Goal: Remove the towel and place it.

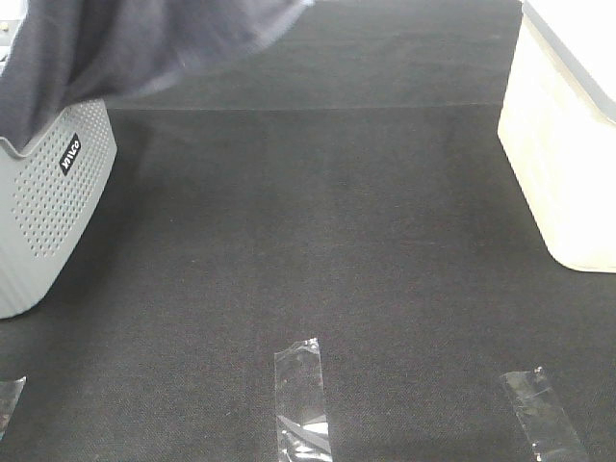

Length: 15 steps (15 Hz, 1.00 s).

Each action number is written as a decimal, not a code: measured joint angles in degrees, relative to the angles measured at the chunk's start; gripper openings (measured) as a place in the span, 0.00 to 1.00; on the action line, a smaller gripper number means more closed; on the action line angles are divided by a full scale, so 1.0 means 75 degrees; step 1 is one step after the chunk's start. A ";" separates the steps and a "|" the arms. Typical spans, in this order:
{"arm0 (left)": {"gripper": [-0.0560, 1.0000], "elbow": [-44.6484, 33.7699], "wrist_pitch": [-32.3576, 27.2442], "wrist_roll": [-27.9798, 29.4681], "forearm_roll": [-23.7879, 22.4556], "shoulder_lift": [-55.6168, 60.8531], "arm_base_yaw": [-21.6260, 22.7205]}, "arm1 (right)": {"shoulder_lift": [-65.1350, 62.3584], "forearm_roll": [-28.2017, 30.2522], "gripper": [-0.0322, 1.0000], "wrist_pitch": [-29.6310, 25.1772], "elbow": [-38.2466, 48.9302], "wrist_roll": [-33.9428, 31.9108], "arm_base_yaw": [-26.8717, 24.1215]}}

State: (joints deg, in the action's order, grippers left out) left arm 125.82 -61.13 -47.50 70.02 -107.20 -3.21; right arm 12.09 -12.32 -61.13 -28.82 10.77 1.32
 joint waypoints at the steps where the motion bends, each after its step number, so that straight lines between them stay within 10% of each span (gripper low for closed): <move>1: 0.05 0.0000 -0.0153 -0.0015 -0.0107 0.0000 -0.0260 | 0.0481 -0.0176 0.77 0.0076 -0.0046 0.0122 0.0000; 7: 0.05 0.0000 -0.1123 -0.0023 -0.0985 0.0000 -0.1291 | 0.3224 -0.3759 0.77 0.2399 -0.0076 0.4484 0.0000; 11: 0.05 0.0000 -0.1146 -0.0008 -0.1467 0.0000 -0.1986 | 0.5531 -0.7899 0.77 0.2406 -0.0076 0.9656 0.0458; 15: 0.05 0.0000 -0.1161 -0.0008 -0.1895 0.0000 -0.2483 | 0.7296 -0.9335 0.77 0.2414 -0.0413 1.1704 0.1031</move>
State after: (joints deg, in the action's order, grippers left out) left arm 125.82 -69.84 -47.56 55.81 -107.20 -21.83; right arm 66.81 -82.33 -43.03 -31.91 98.55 9.05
